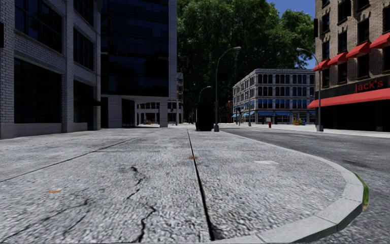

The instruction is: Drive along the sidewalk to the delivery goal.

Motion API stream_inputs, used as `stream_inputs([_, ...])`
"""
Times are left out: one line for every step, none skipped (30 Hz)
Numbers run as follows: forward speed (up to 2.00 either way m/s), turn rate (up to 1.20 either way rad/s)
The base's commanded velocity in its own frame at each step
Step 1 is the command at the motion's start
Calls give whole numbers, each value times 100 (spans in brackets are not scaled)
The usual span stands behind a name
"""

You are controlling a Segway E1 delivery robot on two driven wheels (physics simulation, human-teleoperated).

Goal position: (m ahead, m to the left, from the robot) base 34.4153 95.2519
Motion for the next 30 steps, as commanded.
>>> stream_inputs([200,0])
stream_inputs([200,0])
stream_inputs([200,0])
stream_inputs([200,0])
stream_inputs([200,0])
stream_inputs([200,0])
stream_inputs([200,0])
stream_inputs([200,0])
stream_inputs([200,0])
stream_inputs([200,0])
stream_inputs([200,0])
stream_inputs([200,0])
stream_inputs([200,0])
stream_inputs([200,0])
stream_inputs([200,0])
stream_inputs([200,0])
stream_inputs([200,0])
stream_inputs([200,0])
stream_inputs([200,0])
stream_inputs([200,0])
stream_inputs([200,0])
stream_inputs([200,0])
stream_inputs([200,0])
stream_inputs([200,0])
stream_inputs([200,0])
stream_inputs([200,0])
stream_inputs([200,0])
stream_inputs([200,0])
stream_inputs([200,0])
stream_inputs([200,0])
